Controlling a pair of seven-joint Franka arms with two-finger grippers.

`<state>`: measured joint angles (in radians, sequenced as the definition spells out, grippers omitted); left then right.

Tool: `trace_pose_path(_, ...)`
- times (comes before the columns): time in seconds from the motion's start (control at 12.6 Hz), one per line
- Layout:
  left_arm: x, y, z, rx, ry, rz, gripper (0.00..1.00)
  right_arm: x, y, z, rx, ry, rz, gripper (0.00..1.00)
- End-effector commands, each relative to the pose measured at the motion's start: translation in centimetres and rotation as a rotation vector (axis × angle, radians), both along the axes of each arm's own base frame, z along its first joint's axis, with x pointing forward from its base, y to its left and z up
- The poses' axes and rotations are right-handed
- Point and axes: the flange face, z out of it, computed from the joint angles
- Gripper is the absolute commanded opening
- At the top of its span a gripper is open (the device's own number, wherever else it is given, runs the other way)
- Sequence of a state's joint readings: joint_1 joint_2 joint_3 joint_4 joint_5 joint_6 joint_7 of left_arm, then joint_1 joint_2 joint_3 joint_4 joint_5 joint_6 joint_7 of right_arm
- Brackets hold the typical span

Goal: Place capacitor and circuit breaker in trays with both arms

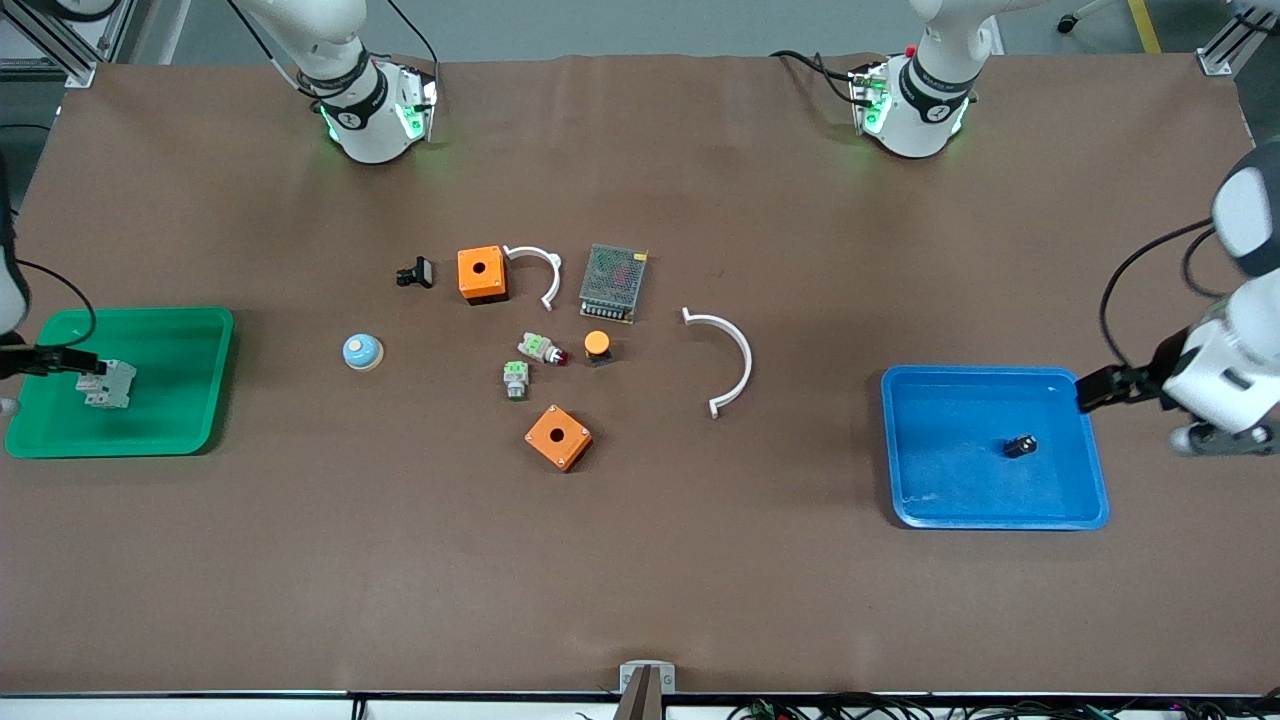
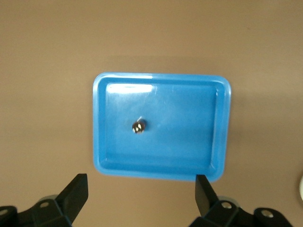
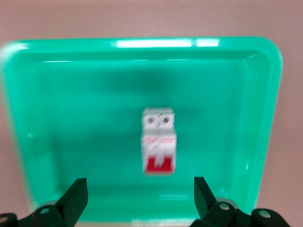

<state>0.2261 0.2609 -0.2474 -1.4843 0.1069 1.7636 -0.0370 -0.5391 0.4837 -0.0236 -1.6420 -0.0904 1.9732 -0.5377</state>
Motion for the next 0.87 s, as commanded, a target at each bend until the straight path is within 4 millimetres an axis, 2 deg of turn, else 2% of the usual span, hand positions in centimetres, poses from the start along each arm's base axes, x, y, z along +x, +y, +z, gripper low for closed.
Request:
trace_pose_path(0.0, -1.6, -0.4, 5.0, -0.059, 0.009, -0.025, 1.0, -1.3, 6.2, 11.8, -0.027, 0.007, -0.02, 0.99)
trace_pose_path(0.08, -2.6, -0.7, 6.9, -0.051, -0.01, -0.024, 1.0, -1.7, 9.0, 15.1, -0.036, 0.012, -0.043, 0.99)
trace_pose_path(0.16, -3.6, -0.8, 8.6, -0.042, -0.02, -0.023, 1.0, -2.0, 11.9, 17.6, -0.043, 0.015, -0.046, 0.99)
trace_pose_path(0.32, -5.2, -1.4, 9.9, -0.032, 0.013, -0.028, 1.0, -2.4, 18.7, 21.8, -0.035, 0.012, -0.045, 0.99)
trace_pose_path(0.47, -7.1, -2.2, 12.4, -0.027, 0.0, -0.044, 1.0, -2.2, 24.4, 23.6, -0.02, -0.012, -0.053, 0.99)
trace_pose_path(0.55, -7.6, -2.9, 12.7, -0.026, 0.013, -0.057, 1.0, -2.1, 26.9, 24.2, 0.001, -0.027, -0.053, 0.99)
trace_pose_path(0.71, -9.0, -4.0, 13.7, -0.022, 0.012, -0.076, 1.0, -2.1, 31.4, 24.2, 0.03, -0.026, -0.075, 0.99)
trace_pose_path(0.79, -9.6, -4.5, 13.6, -0.018, 0.017, -0.082, 1.0, -2.2, 33.5, 24.2, 0.024, -0.026, -0.085, 0.99)
